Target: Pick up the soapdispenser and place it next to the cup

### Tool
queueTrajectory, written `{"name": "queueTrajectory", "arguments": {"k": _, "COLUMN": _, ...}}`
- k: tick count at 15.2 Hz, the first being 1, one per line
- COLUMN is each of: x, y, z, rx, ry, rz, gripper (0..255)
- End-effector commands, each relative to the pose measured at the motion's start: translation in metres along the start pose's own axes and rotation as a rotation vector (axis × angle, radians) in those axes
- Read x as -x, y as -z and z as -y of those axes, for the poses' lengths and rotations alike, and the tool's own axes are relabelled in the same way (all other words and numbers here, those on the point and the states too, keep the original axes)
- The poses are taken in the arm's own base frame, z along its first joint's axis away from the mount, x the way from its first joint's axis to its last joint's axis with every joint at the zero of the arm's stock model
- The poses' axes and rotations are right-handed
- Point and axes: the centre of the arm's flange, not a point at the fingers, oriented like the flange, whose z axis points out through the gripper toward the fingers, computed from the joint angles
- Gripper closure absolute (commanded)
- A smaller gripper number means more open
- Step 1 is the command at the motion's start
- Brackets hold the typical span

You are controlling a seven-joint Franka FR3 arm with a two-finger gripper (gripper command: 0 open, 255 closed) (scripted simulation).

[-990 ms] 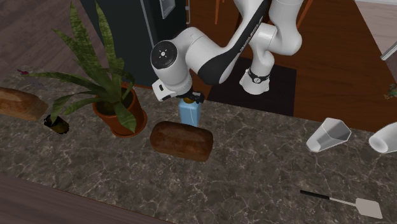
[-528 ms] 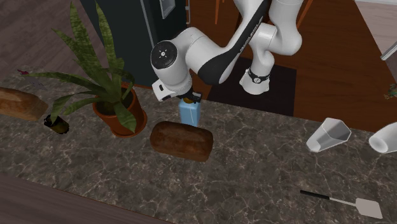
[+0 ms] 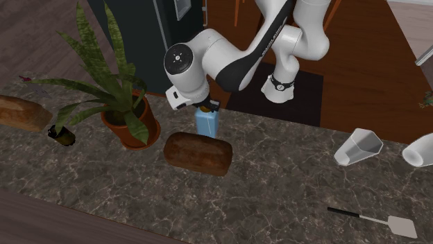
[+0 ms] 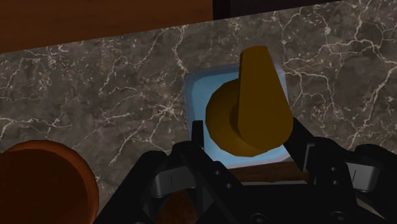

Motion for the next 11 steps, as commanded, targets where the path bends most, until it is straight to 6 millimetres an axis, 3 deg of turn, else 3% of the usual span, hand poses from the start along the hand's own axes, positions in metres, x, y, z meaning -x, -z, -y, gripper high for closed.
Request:
{"name": "queueTrajectory", "arguments": {"k": 1, "x": 0.003, "y": 0.008, "z": 0.0, "rx": 0.0, "ry": 0.0, "rz": 0.0, "gripper": 255}}
{"name": "queueTrajectory", "arguments": {"k": 11, "x": 0.021, "y": 0.057, "z": 0.0, "rx": 0.0, "ry": 0.0, "rz": 0.0, "gripper": 255}}
